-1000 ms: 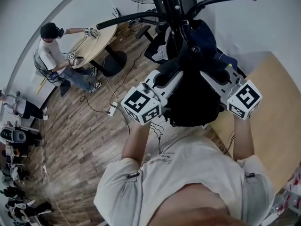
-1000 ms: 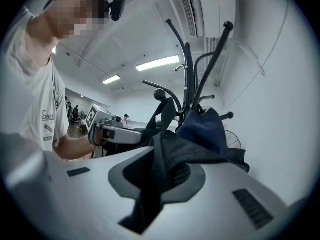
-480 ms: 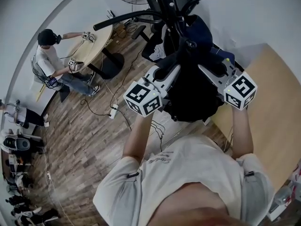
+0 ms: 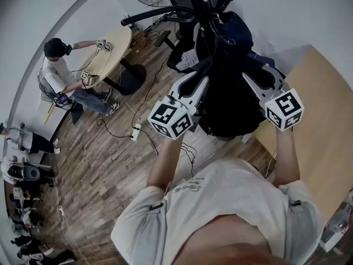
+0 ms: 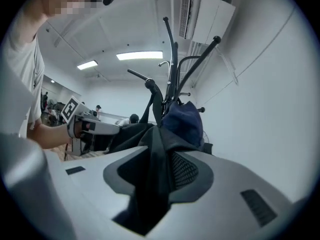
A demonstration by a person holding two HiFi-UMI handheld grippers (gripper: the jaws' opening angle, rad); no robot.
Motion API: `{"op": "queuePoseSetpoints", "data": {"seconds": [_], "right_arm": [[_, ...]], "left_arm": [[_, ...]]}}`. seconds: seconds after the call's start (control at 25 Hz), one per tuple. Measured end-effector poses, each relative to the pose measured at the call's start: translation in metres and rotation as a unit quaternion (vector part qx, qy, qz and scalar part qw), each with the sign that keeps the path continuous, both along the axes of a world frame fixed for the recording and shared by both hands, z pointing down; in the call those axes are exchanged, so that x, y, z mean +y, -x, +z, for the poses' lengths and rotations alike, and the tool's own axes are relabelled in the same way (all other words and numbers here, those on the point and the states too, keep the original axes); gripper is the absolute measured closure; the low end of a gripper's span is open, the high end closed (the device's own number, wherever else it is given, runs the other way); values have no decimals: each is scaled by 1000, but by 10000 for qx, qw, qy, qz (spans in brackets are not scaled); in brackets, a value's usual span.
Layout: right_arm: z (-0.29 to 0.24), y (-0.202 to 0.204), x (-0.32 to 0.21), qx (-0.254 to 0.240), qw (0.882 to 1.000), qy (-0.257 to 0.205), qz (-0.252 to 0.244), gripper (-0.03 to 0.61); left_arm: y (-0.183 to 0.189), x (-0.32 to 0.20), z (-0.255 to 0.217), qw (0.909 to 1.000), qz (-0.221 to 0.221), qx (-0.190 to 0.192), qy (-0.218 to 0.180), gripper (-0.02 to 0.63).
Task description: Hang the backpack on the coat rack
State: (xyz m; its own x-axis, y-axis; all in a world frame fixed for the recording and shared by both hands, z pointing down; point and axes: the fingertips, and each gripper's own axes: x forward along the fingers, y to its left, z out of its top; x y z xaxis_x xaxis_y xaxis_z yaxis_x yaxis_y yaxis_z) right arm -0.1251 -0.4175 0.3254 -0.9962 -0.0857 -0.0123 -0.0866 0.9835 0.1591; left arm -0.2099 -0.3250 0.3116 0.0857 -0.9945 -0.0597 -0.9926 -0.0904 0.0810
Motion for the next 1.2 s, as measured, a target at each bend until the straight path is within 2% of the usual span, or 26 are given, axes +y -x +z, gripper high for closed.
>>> {"op": "queuePoseSetpoints", "data": {"seconds": [0.04, 0.12, 0.28, 0.6, 0.92, 1.2], "right_arm": [[3, -6, -3, 29, 9999, -4, 163, 449], [9, -19, -7, 6, 9993, 132, 363, 448], [18, -43, -6, -13, 9973, 315, 658, 494], [40, -58, 29, 129, 9970, 554, 517, 583], [60, -56, 52, 329, 9967, 666, 333, 583], [50, -55, 55, 159, 9980, 534, 314, 583]], "left_arm": [[2, 4, 1, 10000, -40, 23, -10, 520], [5, 10, 4, 10000, -62, 67, -15, 522], [0, 16, 10, 9999, 38, 128, -16, 532], [-25, 23, 44, 9990, 280, 187, 291, 575], [-44, 23, 61, 9982, 425, 25, 434, 586], [-43, 27, 73, 9978, 363, 187, 523, 586]]}}
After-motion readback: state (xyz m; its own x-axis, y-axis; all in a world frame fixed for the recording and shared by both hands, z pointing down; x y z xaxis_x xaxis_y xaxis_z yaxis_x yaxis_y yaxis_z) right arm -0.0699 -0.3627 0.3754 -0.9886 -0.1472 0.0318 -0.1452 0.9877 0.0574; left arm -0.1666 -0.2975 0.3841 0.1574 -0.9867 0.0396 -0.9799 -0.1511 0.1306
